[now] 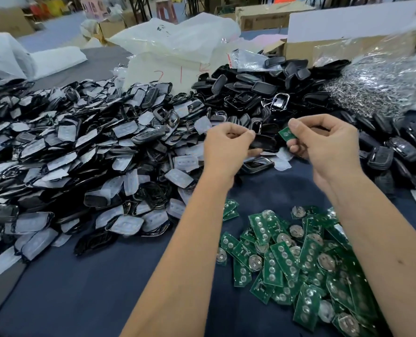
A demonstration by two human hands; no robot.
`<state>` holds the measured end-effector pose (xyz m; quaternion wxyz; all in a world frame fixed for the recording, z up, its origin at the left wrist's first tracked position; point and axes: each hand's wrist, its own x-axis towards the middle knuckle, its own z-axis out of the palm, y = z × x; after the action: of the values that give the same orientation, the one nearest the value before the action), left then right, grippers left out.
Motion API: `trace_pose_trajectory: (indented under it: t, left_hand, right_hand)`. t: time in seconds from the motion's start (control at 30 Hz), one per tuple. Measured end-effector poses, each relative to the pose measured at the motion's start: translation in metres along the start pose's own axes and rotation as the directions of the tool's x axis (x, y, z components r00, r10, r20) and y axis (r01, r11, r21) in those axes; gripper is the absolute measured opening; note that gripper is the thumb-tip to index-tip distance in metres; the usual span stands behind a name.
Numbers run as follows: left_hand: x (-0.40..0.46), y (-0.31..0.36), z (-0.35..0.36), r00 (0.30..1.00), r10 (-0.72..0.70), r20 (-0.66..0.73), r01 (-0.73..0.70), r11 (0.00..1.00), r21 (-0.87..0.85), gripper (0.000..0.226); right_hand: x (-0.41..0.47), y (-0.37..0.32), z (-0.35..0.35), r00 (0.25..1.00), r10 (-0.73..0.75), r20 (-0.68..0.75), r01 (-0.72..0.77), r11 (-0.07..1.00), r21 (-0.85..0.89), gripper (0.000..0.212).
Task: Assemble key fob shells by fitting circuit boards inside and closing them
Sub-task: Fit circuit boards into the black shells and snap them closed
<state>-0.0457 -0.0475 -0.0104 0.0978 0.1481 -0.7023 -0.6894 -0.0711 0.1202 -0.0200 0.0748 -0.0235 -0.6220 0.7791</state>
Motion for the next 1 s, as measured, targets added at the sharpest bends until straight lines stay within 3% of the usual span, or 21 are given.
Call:
trace_pose_trajectory:
  t: [0.17,0.37,0.6,1.0]
  left_hand:
    - [-0.005,-0.015,0.023,0.999,-0.039,0.036,0.039,0.999,-0.017,0.014]
    - [-0.004,-0.016,0.020,0.996,-0.077,0.052,0.082,0.992,-0.101,0.009]
    - [-0.003,-0.017,0.018,0.989,-0.135,0.066,0.144,0.974,-0.177,0.013]
    - [-0.001,-0.022,0.018,0.993,-0.108,0.041,0.112,0.987,-0.115,0.013]
  right_hand:
    - [0.002,0.007,-0.006,1.000,0.012,-0.009,-0.011,0.998,0.057,0.012]
    - [-0.005,0.016,-0.002,0.989,-0.122,0.082,0.130,0.987,-0.098,0.016]
    - [-0.012,0.021,0.002,0.977,-0.163,0.140,0.180,0.977,-0.117,0.013]
    - [-0.008,0.025,-0.002,0.981,-0.120,0.149,0.162,0.938,-0.307,0.015]
